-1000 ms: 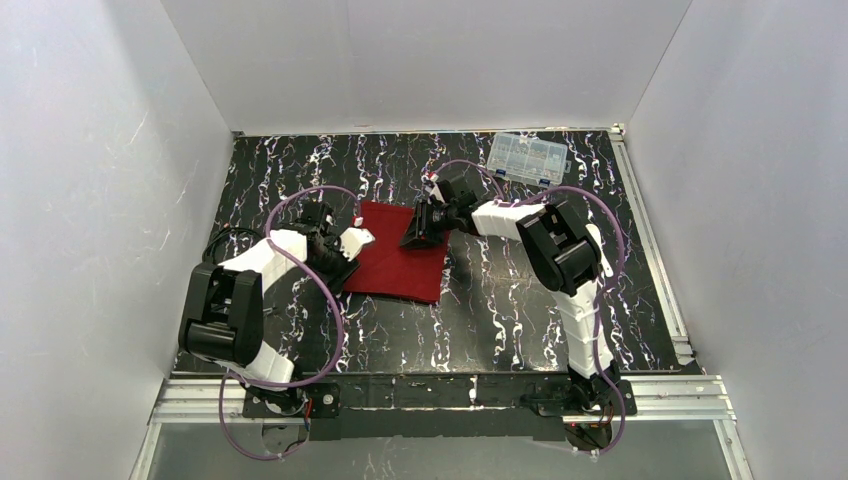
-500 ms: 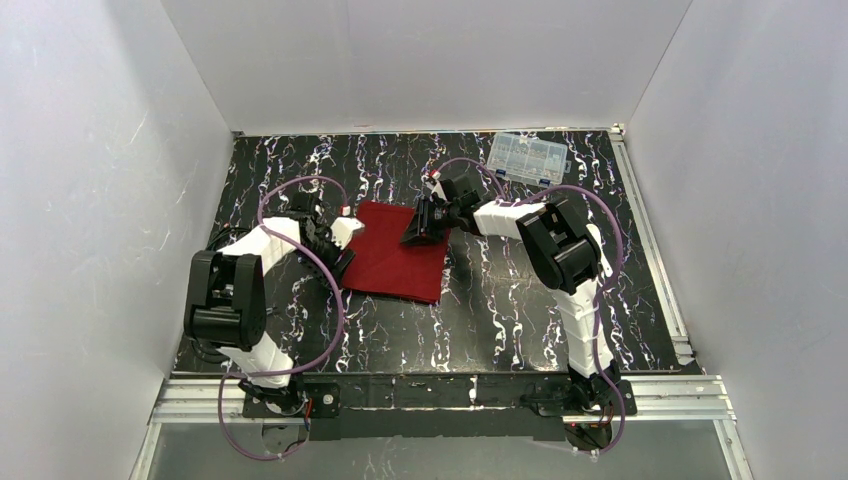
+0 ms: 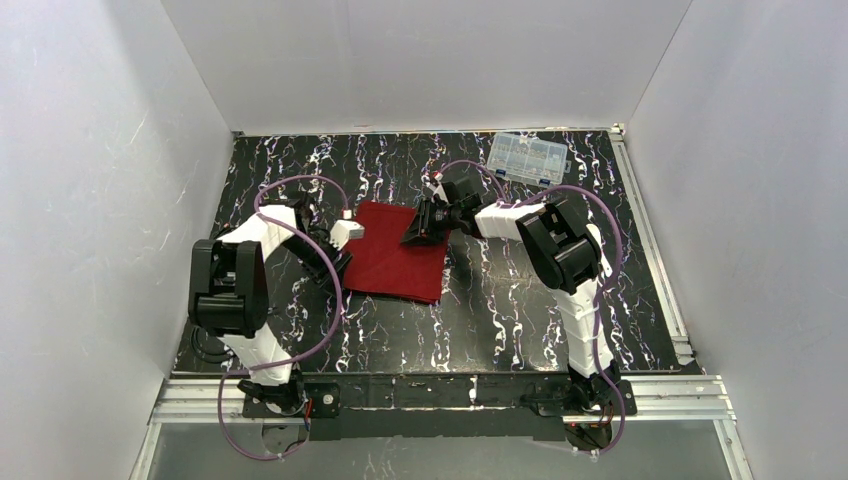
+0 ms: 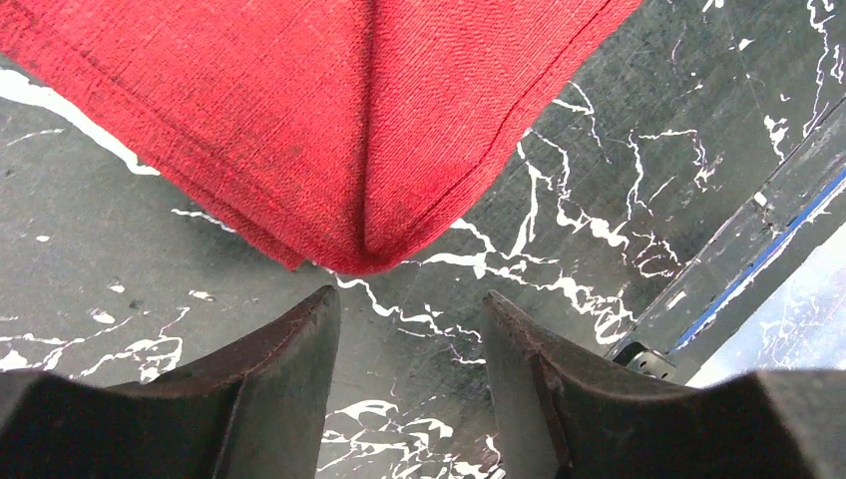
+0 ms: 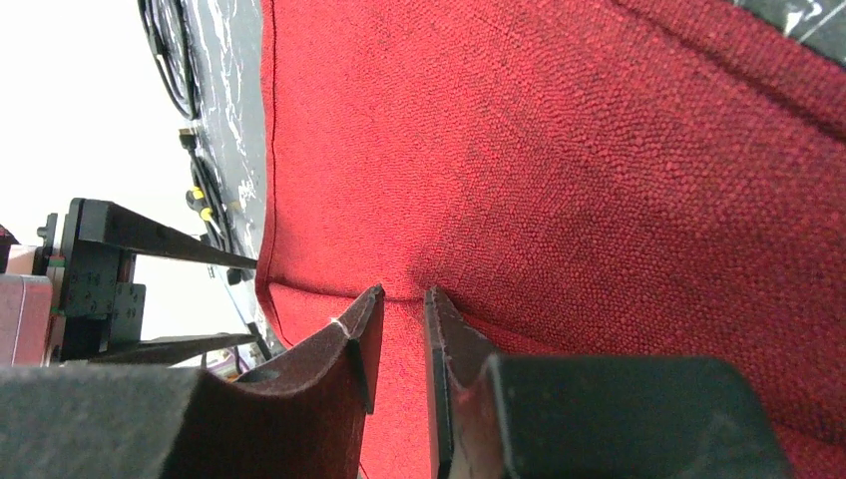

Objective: Fold the napkin into a case and place the utensils inside
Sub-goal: Smooth out the upper triangle-folded napkin at the center of the board.

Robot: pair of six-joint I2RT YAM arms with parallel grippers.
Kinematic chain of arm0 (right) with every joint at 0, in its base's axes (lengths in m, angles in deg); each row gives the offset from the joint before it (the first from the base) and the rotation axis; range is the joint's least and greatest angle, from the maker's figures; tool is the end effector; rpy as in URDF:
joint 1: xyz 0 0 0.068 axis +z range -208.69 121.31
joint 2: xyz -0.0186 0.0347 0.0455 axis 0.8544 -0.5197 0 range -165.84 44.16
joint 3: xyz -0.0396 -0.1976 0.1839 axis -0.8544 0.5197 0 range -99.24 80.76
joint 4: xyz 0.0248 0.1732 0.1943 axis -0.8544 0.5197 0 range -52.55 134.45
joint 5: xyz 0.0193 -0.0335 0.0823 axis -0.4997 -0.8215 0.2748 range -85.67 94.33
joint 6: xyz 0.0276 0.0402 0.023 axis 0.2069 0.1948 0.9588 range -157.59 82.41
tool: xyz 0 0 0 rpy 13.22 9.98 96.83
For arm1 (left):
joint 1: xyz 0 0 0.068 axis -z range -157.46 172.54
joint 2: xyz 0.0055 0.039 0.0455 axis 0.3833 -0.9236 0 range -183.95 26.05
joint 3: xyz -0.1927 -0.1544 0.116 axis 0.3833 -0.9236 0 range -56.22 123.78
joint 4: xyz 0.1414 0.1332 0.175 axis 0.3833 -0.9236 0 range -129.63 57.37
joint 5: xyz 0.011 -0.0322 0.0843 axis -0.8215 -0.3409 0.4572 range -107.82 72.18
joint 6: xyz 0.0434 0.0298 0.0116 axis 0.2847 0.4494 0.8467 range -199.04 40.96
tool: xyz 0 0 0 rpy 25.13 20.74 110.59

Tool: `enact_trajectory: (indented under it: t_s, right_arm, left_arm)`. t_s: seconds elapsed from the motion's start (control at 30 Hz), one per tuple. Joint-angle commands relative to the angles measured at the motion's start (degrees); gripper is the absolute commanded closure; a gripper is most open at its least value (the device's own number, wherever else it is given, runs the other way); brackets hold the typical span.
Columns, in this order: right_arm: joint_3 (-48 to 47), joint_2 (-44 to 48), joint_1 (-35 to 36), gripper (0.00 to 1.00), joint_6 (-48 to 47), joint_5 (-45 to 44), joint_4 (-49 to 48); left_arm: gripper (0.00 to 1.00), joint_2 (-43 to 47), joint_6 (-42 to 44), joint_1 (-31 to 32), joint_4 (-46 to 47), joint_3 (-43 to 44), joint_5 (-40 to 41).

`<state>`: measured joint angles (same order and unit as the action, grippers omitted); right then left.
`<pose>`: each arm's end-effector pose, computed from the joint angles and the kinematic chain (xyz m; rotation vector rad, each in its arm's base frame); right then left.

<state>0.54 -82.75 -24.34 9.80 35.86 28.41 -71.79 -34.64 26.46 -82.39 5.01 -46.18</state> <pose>0.3799 0.2822 0.1238 -0.0598 2.4884 1.3192 0.2933 -0.0370 0.1720 1.1840 2.5840 -0.6429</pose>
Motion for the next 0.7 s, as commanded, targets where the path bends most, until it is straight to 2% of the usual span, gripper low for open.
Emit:
enact_trajectory:
  t_s: [0.0,0.2,0.43,0.67]
  right_arm:
    - [1.42,0.98,-0.22,0.69,0.29,-0.90,-1.68]
    - [2.39,2.12,-0.23,0.70,1.24,-1.25,-2.62]
    - [2.49,3.94,-0.10,0.70,2.93,-0.87,-3.96]
    - [0.25,5.78,0.02,0.59,3.63,-1.42,-2.32]
  left_arm:
    - [0.49,2.00,-2.56,-1.41,2.04,0.80,-0.07]
    - [0.48,5.77,-7.49,-1.31,12.89,-2.67,5.72]
    - [0.49,9.18,-3.18,-1.20,13.86,-6.94,2.59]
    - [0.54,12.92,0.72,-0.28,15.29,-9.82,0.99]
